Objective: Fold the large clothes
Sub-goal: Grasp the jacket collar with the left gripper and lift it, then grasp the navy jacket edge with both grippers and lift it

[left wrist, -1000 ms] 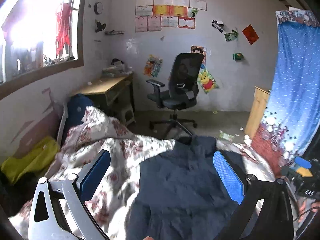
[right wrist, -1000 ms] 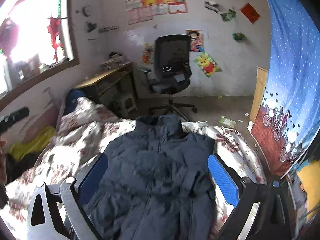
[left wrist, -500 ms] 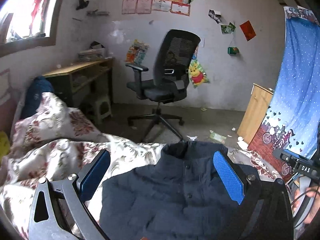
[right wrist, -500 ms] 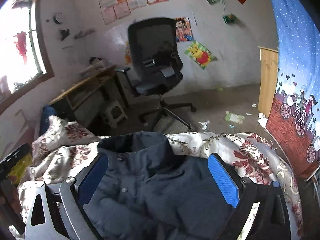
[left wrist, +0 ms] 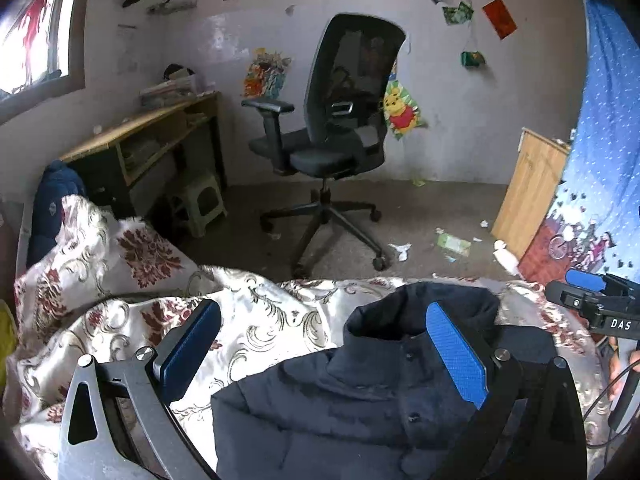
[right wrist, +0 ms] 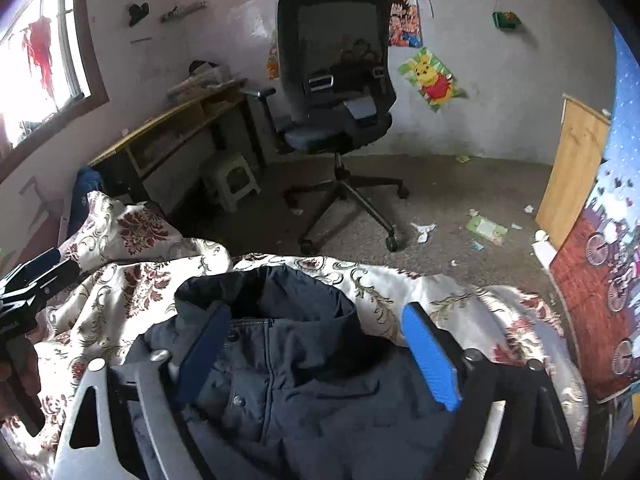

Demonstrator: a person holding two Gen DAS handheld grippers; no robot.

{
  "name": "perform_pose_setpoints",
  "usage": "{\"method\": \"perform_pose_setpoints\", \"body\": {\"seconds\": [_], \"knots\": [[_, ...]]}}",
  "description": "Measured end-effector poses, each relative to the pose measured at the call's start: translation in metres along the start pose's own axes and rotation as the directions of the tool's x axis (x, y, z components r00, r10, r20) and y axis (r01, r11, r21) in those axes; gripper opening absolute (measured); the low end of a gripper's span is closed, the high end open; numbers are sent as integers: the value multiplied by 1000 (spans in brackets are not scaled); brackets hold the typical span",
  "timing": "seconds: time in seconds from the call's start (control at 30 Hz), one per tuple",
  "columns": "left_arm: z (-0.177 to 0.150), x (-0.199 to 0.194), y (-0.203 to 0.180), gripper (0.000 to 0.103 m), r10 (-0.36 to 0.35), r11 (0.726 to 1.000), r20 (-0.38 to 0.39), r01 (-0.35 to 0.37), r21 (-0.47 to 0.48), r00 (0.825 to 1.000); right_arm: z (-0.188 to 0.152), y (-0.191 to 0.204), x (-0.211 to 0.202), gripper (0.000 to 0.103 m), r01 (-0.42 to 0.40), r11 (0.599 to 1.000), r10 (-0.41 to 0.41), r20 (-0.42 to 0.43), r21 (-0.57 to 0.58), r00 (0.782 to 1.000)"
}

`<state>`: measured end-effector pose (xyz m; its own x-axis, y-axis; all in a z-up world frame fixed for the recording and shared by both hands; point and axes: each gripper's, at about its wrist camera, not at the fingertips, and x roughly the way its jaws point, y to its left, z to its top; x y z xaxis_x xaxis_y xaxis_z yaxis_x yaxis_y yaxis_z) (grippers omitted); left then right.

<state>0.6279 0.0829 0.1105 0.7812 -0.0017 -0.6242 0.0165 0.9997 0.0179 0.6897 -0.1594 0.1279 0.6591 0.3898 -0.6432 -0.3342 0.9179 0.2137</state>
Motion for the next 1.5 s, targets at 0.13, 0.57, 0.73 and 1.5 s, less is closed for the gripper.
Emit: {"method": "perform_pose_setpoints", "body": {"seconds": [0.13,0.57,0.73,1.5], "knots": [[-15,45,1,88,22,1000,-38,-23,-19,999,-3,-12,45,82,23,999,-23,-11,-42,1000],[-20,126,-9,59,-26,996,-161,11,-88,987,-11,-21,119,82,8,1000,-10,-95,-19,995],[-28,141,-3,19,-66,988,-215,34,-150,974,-16,-35,123,62,-25,998,29,-86,50,996],[-92,-20,10,4,-321,933,-88,299,-201,943,-84,-9,-10,9,-242,967,244,15,-77,970]]}}
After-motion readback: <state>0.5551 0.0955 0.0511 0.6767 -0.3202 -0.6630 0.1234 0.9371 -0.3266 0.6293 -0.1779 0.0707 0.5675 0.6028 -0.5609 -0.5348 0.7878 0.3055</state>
